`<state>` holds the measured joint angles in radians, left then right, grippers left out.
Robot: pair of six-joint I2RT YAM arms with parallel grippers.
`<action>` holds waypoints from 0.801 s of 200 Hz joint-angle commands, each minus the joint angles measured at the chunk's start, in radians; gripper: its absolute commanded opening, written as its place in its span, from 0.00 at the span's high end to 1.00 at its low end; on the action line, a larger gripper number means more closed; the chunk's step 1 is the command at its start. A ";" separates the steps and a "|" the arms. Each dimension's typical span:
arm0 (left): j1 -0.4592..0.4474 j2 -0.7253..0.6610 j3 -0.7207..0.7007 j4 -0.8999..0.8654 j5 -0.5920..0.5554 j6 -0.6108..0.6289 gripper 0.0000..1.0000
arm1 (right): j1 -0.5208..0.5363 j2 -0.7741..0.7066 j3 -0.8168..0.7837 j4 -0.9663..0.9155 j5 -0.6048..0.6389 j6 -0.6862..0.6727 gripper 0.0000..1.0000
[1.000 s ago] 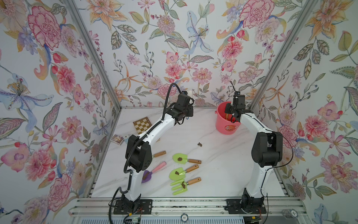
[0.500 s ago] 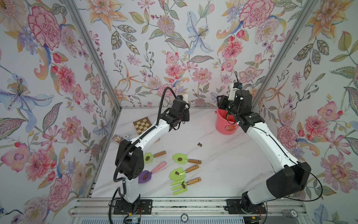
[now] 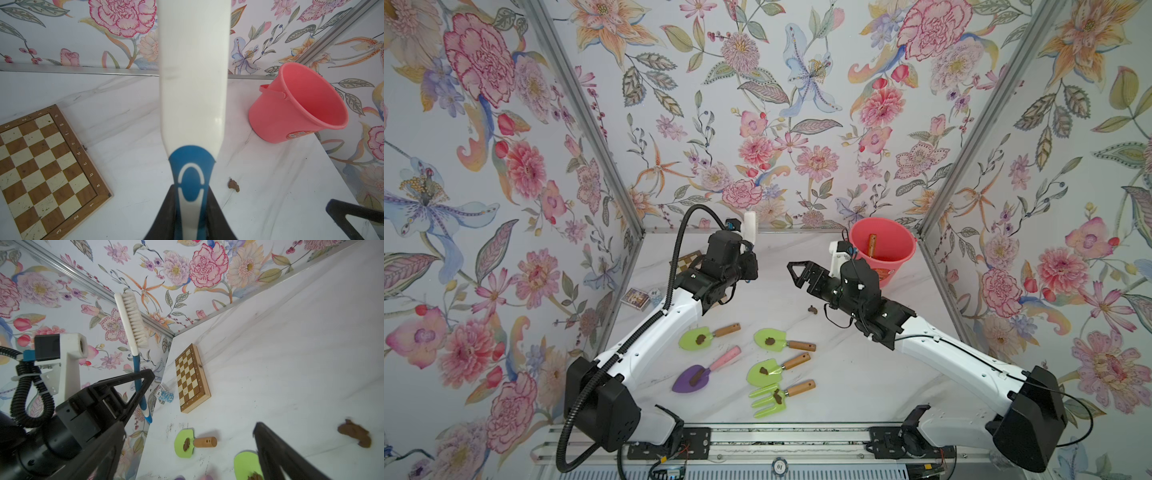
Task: Brush the soil off the hand trowel and place it into the bucket
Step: Pick up the hand trowel from the center of the board.
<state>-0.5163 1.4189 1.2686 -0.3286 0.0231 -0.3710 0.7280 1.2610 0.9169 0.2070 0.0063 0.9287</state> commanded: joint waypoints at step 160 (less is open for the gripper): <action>-0.025 -0.105 -0.096 -0.032 0.132 0.095 1.00 | 0.367 -0.008 0.075 -0.834 0.633 0.932 0.30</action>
<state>-0.5232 1.3739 1.2072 -0.3721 0.1230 -0.3176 0.9997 1.2068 0.9688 -0.3172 0.4725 1.4845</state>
